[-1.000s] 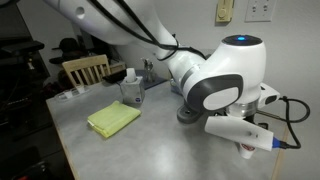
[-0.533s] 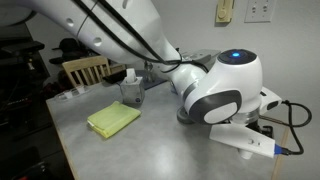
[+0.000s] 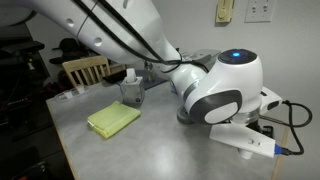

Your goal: Move the white cups one at a time to the front of the coffee maker

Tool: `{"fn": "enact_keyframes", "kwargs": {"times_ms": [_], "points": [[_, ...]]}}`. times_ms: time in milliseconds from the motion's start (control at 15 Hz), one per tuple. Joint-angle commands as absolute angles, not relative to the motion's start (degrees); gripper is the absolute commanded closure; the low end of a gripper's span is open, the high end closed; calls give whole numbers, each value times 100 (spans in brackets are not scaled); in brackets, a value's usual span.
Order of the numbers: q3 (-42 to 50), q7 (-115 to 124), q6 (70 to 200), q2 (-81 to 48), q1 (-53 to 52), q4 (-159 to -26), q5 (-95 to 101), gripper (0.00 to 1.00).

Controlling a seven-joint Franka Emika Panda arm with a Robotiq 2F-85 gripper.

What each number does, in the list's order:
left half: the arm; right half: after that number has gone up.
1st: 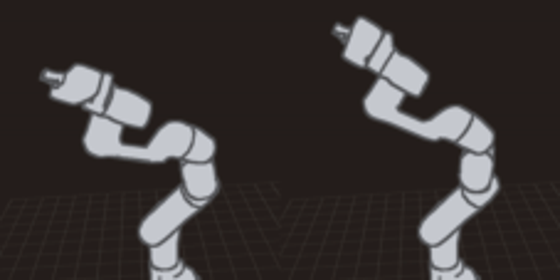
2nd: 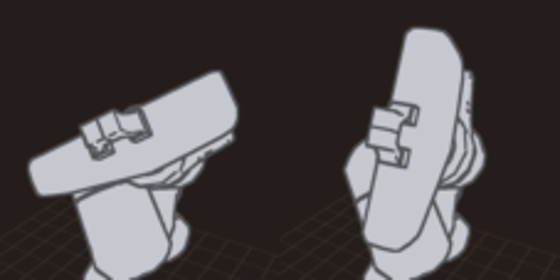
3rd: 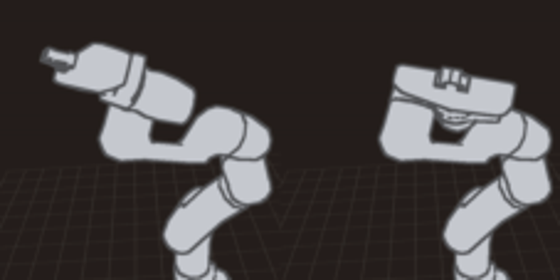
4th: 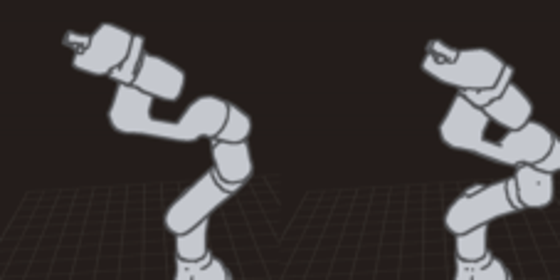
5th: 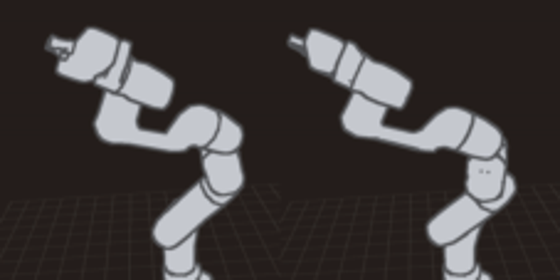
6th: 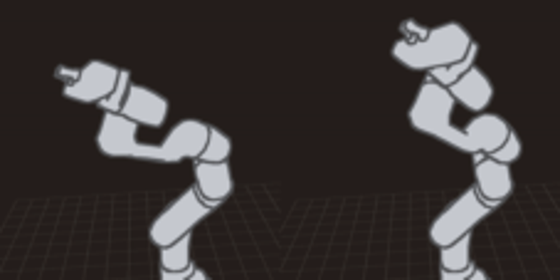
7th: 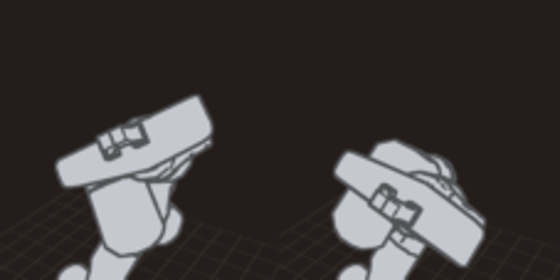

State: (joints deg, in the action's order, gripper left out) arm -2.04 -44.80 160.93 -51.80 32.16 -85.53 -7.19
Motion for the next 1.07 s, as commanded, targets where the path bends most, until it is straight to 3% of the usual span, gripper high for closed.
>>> {"fn": "enact_keyframes", "kwargs": {"times_ms": [0,1000], "points": [[-299,-4377,15972,-5285,3367,-8374,-590,0],[-1045,-4590,15711,-5507,3911,-8201,-764,0]]}}
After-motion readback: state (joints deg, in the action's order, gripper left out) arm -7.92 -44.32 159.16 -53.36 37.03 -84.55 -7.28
